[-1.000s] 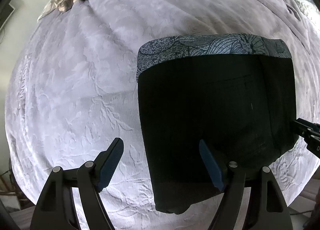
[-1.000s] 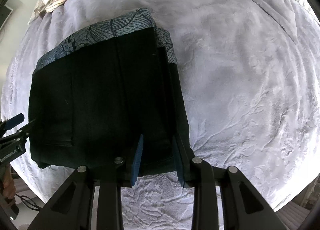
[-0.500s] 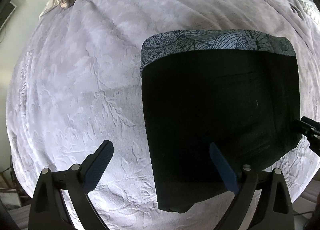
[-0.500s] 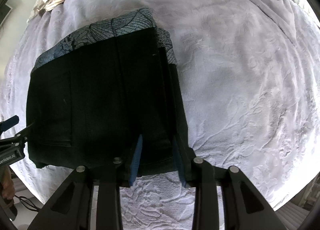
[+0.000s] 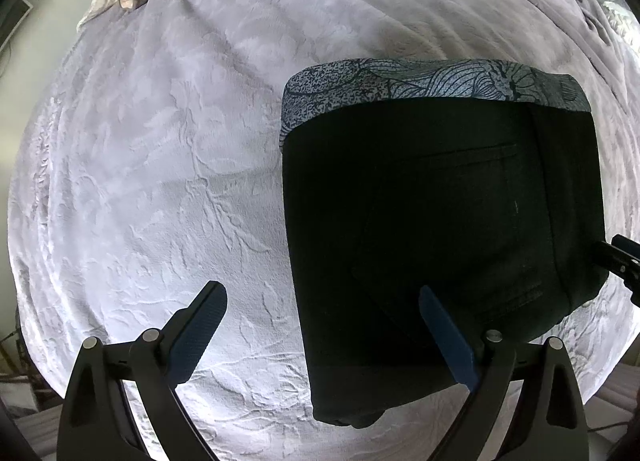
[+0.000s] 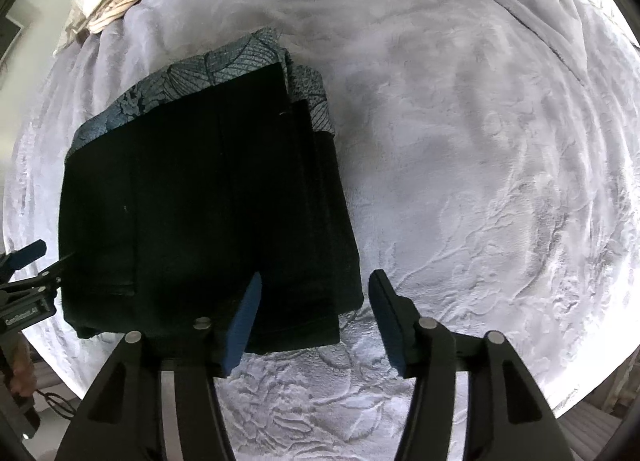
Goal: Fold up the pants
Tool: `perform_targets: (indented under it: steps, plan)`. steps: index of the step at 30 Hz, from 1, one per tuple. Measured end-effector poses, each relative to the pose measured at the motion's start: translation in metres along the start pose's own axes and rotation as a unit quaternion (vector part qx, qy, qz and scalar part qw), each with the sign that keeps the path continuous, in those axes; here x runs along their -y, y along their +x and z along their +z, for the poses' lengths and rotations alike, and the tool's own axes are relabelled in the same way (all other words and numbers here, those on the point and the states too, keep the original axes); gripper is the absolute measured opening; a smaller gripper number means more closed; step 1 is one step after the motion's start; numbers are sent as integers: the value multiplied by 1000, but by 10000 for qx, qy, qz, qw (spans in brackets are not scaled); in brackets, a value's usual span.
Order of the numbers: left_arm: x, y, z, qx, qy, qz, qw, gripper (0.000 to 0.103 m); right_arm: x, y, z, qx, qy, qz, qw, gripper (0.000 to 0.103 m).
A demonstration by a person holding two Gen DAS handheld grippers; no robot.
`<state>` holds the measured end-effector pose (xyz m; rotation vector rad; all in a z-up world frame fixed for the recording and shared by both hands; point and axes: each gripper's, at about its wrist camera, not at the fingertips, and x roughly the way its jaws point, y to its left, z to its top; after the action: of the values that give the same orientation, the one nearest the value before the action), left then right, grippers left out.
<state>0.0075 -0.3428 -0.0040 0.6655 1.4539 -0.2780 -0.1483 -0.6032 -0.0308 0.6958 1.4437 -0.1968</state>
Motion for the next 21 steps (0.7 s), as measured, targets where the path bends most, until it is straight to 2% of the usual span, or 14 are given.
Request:
perform_targets:
  steps: [6,9,14,17,21]
  plan:
    - [-7,-1,4,28,-65,-84,9999,97,12,-7,0,-39,69,197,9998,64]
    - [-23,-4,16,145,-365,-176,9991,97,15,-10,-1,4,146,238,9996,64]
    - [-53,10,45,61,-888,-233,9958,97,21,-18,10,163,136,262,9994,64]
    - [-53,24,53,-100,-847,-164,9962,103,23,-19,17,172,147,331,9992,64]
    - [-51,28,53,8,-721,-138,9973,103,19,-17,25,154,101,441,9989,64]
